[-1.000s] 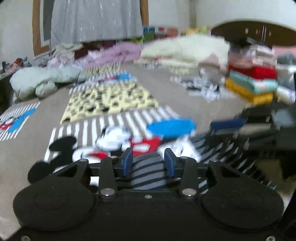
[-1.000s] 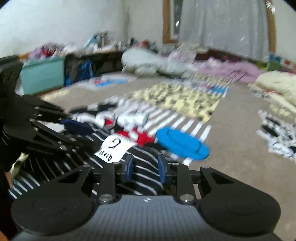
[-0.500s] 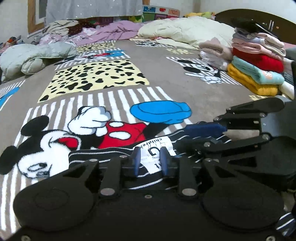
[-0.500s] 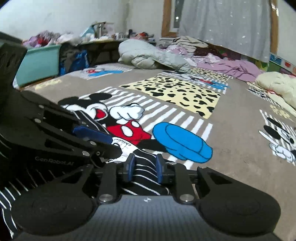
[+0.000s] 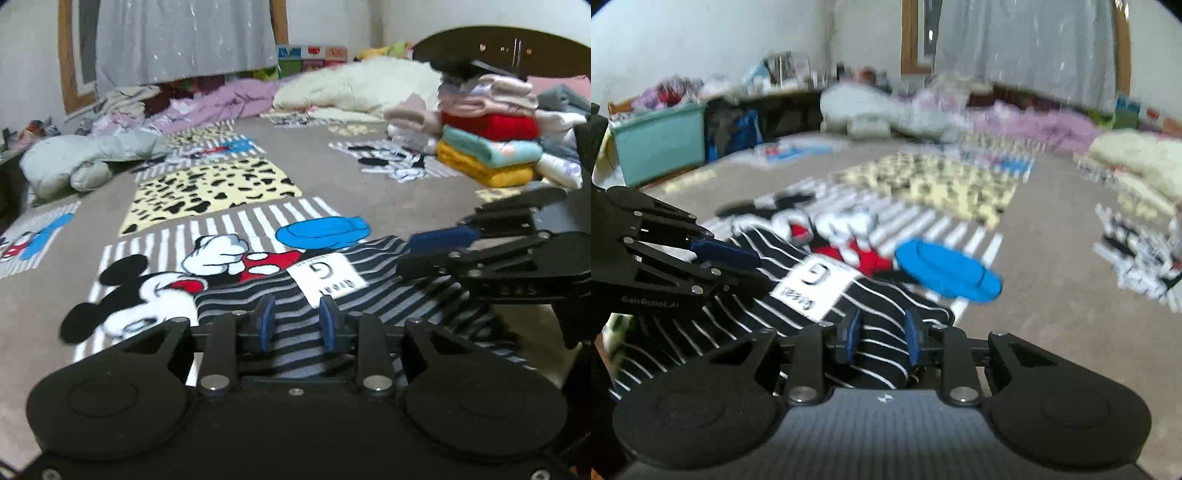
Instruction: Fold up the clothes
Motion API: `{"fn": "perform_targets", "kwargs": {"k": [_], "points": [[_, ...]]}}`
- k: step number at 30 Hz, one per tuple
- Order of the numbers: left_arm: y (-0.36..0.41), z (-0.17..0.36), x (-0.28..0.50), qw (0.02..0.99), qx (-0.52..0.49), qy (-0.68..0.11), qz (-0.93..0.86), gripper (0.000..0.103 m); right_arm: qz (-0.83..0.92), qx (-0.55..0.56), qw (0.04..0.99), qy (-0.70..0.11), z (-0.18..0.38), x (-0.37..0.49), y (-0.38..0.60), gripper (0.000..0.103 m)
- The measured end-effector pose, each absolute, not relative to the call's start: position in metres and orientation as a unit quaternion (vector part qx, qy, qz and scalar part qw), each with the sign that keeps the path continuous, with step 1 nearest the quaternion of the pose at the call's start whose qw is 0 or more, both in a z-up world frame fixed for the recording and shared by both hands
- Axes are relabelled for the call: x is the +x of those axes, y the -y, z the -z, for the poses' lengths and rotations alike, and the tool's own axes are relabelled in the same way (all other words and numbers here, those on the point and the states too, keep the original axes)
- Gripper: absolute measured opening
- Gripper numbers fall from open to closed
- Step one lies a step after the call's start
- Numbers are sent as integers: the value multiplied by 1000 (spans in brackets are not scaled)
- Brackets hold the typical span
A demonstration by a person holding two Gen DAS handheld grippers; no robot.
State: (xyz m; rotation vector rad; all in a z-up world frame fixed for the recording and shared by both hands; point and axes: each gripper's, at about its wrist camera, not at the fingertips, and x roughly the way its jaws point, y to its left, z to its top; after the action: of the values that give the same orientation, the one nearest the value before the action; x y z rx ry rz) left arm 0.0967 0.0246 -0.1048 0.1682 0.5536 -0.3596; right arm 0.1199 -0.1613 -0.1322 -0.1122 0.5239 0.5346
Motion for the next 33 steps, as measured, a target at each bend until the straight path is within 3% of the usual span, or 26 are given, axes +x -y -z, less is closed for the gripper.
{"fn": "perform_targets", "kwargs": {"k": [6,9,11,14,16,18,22,25,26,30,33], "points": [[-19,157,74,930,94,-307,177,25,-276,-44,930,-240,138,52,172,28],[-19,132,62,937,85,-292,169,26,-266,-49,929,-253,165,48,172,32],[-19,118,44,942,79,-268,186,26,-260,-54,934,-238,150,40,172,30],[-12,140,36,933,113,-291,180,36,-279,-70,938,-192,134,17,172,30],[-13,157,37,935,111,-294,165,39,-278,-104,926,-234,151,21,161,32],[-16,139,34,935,96,-296,169,38,-275,-102,928,-230,165,22,159,32],[-23,122,26,941,85,-282,166,44,-291,-109,933,-180,138,5,160,32],[-24,143,34,927,104,-324,156,50,-286,-146,913,-252,158,12,148,35],[-25,141,32,928,103,-322,157,47,-287,-147,915,-241,161,9,148,36],[-49,106,23,952,24,-271,144,47,-293,-126,918,-236,144,6,152,37],[-81,104,36,952,-68,-274,122,48,-275,-41,931,-235,134,11,173,39]]}}
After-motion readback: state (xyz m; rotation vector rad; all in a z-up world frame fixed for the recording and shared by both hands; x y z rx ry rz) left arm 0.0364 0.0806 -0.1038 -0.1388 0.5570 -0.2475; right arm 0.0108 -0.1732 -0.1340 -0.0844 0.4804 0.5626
